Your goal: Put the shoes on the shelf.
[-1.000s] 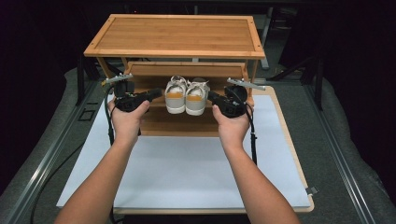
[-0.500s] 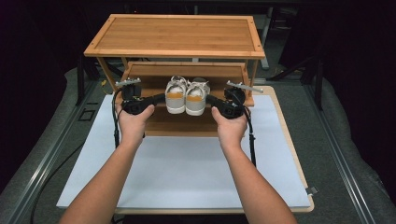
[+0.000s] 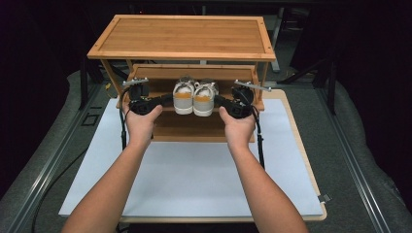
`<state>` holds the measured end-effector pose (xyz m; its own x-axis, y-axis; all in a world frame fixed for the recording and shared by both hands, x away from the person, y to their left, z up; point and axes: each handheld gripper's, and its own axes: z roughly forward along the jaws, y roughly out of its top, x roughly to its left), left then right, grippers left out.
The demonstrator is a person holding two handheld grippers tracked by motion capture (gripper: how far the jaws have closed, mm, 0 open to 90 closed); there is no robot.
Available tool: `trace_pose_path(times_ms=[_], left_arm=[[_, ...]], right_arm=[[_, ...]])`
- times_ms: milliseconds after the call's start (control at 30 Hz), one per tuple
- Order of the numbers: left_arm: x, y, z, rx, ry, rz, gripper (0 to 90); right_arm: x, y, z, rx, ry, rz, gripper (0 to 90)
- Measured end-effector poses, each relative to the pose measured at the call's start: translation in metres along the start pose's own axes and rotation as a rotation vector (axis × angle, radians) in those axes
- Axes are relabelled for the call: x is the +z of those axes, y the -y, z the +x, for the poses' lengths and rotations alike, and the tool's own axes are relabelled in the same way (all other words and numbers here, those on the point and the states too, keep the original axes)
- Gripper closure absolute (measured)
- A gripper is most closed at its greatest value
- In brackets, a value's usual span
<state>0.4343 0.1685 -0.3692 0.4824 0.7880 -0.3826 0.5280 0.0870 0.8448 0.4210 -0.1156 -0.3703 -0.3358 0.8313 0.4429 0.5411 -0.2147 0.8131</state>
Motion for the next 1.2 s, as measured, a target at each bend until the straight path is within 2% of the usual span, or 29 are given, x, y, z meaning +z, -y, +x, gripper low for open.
trace_pose_path(times_ms=[267, 333, 400, 467, 633, 800, 900, 1067, 1133, 1200], left_arm=[[0.01, -0.006, 0.003, 0.003, 0.006, 0.01, 90.0], [0.012, -0.009, 0.004, 0.003, -0.003, 0.014, 90.0], [0.013, -0.01, 0.007, 0.004, -0.012, 0.011, 90.0], [0.015, -0.011, 0.011, -0.02, -0.006, 0.004, 90.0], [0.02, -0.012, 0.016, -0.039, 0.001, -0.009, 90.0], [0.025, -0.015, 0.017, -0.047, -0.006, -0.006, 90.0], [0.029, -0.02, 0.015, -0.022, -0.035, 0.006, 90.0], [0.035, -0.021, 0.021, -0.05, -0.027, 0.004, 90.0], [0.037, -0.023, 0.022, -0.035, -0.036, 0.009, 90.0], [0.038, -0.026, 0.02, -0.009, -0.048, 0.036, 90.0]], right_arm=[[0.011, -0.009, -0.01, 0.035, -0.003, -0.012, 90.0], [0.014, -0.01, -0.011, 0.045, -0.001, -0.013, 90.0], [0.016, -0.011, -0.01, 0.04, 0.002, -0.011, 90.0], [0.018, -0.011, -0.009, 0.034, -0.001, -0.012, 90.0], [0.023, -0.013, -0.009, 0.032, 0.006, -0.018, 90.0], [0.027, -0.014, -0.013, 0.049, -0.006, -0.03, 90.0], [0.03, -0.017, -0.012, 0.039, 0.008, -0.03, 90.0], [0.036, -0.021, -0.014, 0.025, 0.029, -0.024, 90.0], [0.038, -0.022, -0.014, 0.021, 0.031, -0.028, 90.0], [0.039, -0.023, -0.013, 0.009, 0.044, -0.024, 90.0]])
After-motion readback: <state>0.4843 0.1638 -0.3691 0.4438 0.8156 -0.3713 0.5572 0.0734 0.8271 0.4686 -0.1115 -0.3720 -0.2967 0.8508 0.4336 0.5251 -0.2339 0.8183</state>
